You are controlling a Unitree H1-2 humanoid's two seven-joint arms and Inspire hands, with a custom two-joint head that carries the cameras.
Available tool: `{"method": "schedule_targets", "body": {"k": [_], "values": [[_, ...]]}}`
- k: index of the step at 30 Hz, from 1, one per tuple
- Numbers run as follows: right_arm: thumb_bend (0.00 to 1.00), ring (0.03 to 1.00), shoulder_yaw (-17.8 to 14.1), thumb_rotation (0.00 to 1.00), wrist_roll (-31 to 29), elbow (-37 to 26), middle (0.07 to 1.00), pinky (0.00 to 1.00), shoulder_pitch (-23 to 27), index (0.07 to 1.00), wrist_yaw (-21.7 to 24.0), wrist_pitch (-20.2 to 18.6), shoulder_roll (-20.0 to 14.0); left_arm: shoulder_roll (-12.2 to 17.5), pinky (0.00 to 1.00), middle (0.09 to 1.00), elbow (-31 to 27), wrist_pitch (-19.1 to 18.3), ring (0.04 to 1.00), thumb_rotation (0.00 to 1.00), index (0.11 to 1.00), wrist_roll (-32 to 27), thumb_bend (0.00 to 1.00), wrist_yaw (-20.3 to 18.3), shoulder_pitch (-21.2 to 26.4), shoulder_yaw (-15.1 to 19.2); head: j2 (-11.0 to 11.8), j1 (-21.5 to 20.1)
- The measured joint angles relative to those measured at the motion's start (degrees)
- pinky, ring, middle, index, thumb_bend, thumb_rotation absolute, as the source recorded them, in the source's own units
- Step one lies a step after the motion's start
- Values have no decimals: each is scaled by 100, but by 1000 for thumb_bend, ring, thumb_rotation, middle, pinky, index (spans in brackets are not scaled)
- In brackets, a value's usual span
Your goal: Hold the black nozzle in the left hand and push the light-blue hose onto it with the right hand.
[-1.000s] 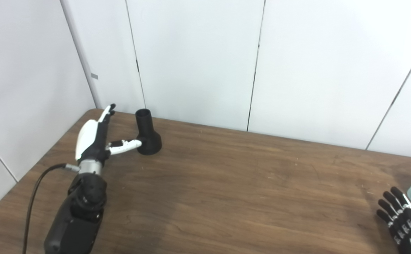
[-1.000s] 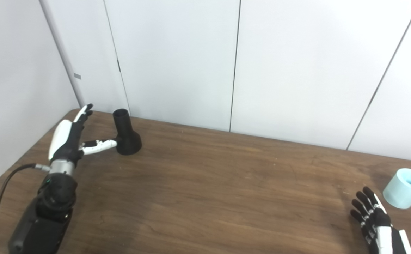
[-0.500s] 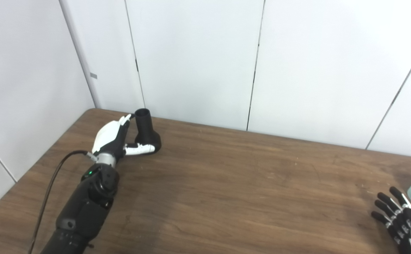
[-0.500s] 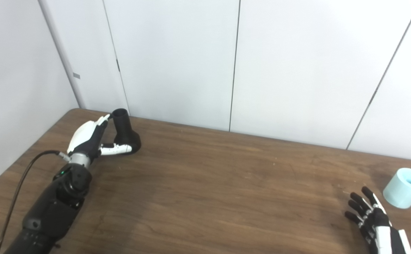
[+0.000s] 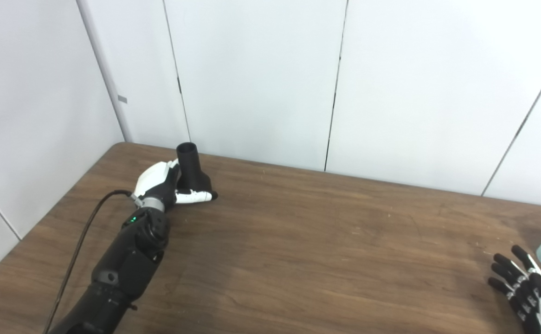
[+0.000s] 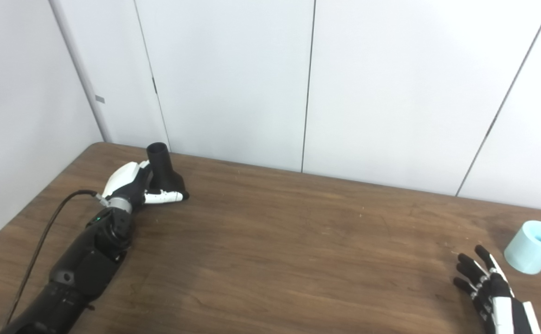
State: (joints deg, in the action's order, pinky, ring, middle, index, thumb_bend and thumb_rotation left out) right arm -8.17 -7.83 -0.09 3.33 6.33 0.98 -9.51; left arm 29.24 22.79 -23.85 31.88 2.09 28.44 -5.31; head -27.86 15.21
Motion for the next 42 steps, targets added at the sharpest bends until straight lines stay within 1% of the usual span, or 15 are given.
{"method": "schedule_targets", "body": {"k": [5,10,12,15,22,25,27,28,29,30,31,32,33,36,42], "values": [[557,872,-2,1000,0,-16,845,815,0,946,-1,-2,25,0,1000,967,112,-9,1000,474,905,0,1000,6,60,-75,-18,-17],[556,871,-3,1000,4,-16,837,816,0,944,-6,-4,32,0,1000,925,140,-13,1000,330,878,0,1000,39,60,-98,-35,-44],[555,871,-6,1000,4,-20,836,822,1,943,-7,-9,36,-10,1000,915,201,24,1000,304,868,-1,1000,131,73,-98,-53,-70],[556,871,-8,1000,3,-32,834,828,-3,939,-7,-22,41,-32,1000,907,288,58,1000,293,858,2,1000,263,134,-139,-79,-79],[560,875,-6,1000,3,-54,811,834,-9,931,-7,-32,70,-31,1000,873,257,-3,983,255,782,26,960,255,193,-276,-105,-53],[573,874,1,1000,3,-54,801,830,-9,928,-4,-31,70,-31,1000,838,233,-51,944,212,719,75,893,249,204,-325,-123,-61],[576,873,11,1000,3,-55,794,829,-9,927,-1,-31,68,-31,1000,783,224,-64,887,139,665,116,851,252,224,-357,-140,-70],[576,873,14,1000,3,-55,793,829,-8,927,0,-31,68,-31,1000,772,224,-63,877,126,656,119,844,255,245,-369,-141,-70],[577,870,16,1000,3,-56,792,831,-7,926,1,-30,69,-31,1000,717,224,-61,842,88,627,125,829,256,271,-380,-149,-70],[578,870,20,1000,3,-56,792,831,-6,926,1,-30,69,-31,1000,698,224,-58,830,74,618,141,825,260,292,-395,-149,-70],[578,868,27,1000,2,-56,792,833,-3,925,2,-29,69,-31,1000,641,229,-49,801,65,556,168,677,287,311,-413,-149,-70],[578,867,33,1000,1,-56,791,834,0,925,4,-28,69,-31,1000,605,237,-38,782,60,519,204,586,335,316,-423,-149,-70],[578,867,36,1000,0,-56,791,838,1,924,6,-28,70,-31,1000,544,250,-24,761,30,508,223,556,388,316,-431,-149,-70],[579,866,43,1000,-6,-54,791,850,1,922,9,-26,69,-31,1000,530,258,35,771,2,465,355,523,585,305,-493,-158,-70],[580,867,48,1000,-6,-49,790,853,10,922,6,-27,74,-31,1000,520,347,279,769,0,466,460,521,873,274,-548,-176,-114]]}}
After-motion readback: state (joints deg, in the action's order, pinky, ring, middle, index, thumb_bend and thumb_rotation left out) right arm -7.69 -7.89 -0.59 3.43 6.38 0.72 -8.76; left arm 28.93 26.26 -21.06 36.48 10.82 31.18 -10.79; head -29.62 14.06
